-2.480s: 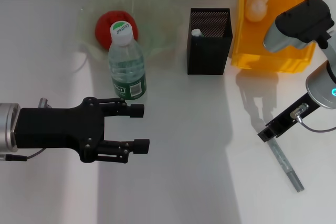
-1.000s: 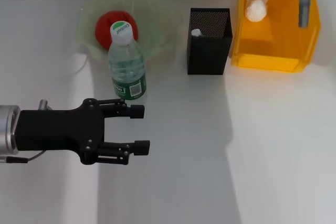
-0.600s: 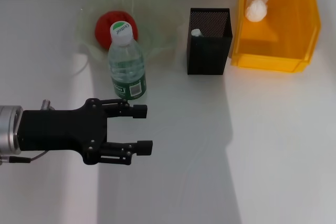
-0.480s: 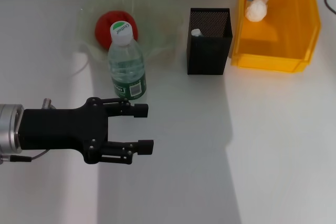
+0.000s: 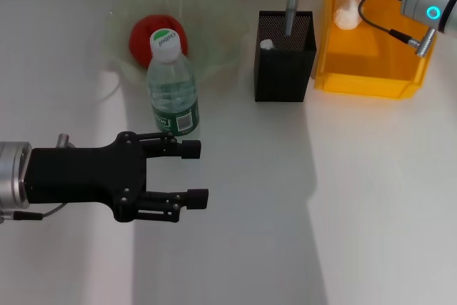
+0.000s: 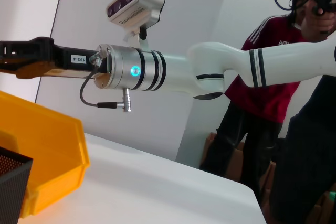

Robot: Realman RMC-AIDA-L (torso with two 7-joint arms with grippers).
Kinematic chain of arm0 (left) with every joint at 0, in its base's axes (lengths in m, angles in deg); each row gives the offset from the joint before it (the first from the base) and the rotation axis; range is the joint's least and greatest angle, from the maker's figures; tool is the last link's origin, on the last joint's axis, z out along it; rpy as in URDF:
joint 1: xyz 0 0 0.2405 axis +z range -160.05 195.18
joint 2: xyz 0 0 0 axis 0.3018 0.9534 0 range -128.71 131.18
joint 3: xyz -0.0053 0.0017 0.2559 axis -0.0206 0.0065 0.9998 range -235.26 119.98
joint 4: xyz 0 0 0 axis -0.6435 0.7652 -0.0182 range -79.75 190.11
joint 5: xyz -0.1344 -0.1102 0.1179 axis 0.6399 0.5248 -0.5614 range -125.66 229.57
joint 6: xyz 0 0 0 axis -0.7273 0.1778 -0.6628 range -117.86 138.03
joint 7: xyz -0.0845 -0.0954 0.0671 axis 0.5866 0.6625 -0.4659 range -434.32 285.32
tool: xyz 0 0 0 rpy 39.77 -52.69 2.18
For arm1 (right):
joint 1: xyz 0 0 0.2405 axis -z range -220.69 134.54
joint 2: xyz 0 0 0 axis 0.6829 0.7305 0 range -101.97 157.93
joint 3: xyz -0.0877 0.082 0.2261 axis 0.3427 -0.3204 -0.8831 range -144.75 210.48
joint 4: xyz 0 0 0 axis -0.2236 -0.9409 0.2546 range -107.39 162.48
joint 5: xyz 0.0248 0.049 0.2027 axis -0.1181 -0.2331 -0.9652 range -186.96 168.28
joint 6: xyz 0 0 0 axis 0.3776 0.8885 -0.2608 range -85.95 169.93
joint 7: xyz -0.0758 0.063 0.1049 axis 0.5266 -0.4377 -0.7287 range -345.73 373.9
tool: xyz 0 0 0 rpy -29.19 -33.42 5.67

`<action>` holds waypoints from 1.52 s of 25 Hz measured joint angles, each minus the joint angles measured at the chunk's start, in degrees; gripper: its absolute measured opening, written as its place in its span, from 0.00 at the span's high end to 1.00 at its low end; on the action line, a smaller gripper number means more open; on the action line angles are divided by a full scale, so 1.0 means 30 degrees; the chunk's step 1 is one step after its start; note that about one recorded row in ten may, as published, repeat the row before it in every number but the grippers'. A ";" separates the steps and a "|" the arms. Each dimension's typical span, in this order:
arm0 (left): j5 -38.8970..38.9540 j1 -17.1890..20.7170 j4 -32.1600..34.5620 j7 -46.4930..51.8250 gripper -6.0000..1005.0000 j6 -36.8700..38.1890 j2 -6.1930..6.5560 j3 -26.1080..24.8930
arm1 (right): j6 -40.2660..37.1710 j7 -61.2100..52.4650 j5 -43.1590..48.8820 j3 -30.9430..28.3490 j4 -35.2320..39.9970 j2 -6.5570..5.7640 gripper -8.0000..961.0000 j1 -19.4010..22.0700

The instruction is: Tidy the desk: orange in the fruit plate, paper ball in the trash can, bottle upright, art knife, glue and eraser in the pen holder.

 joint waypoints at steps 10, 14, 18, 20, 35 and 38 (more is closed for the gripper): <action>0.0034 0.0109 -0.0029 -0.0026 0.21 -0.0014 -0.0017 -0.0072 | -0.0428 0.0402 -0.0032 0.1167 0.0365 0.0026 0.66 0.0132; 0.0082 0.0113 0.0010 -0.0029 0.21 0.0015 -0.0012 -0.0137 | -0.2909 -0.0044 -0.0040 0.1235 0.2399 -0.0176 0.57 0.1548; 0.0106 0.0113 0.0034 0.0030 0.21 0.0120 0.0063 -0.0447 | -0.8899 -0.1441 -0.0045 0.1002 0.6290 -0.0751 0.43 0.4817; 0.0117 0.0114 0.0038 0.0073 0.21 0.0161 0.0133 -0.0563 | -1.0691 -0.1475 0.0040 0.0863 0.6779 -0.0960 0.34 0.5426; -0.0128 -0.0093 -0.0040 0.0659 0.21 0.0511 0.0500 -0.0362 | -2.1981 0.1331 0.8311 -0.4096 0.6330 -0.0276 0.24 0.8504; -0.0173 -0.0121 0.0035 0.0738 0.21 0.0556 0.0450 -0.0336 | -2.1476 0.1713 0.8313 -0.4128 0.5538 -0.0265 0.24 0.8262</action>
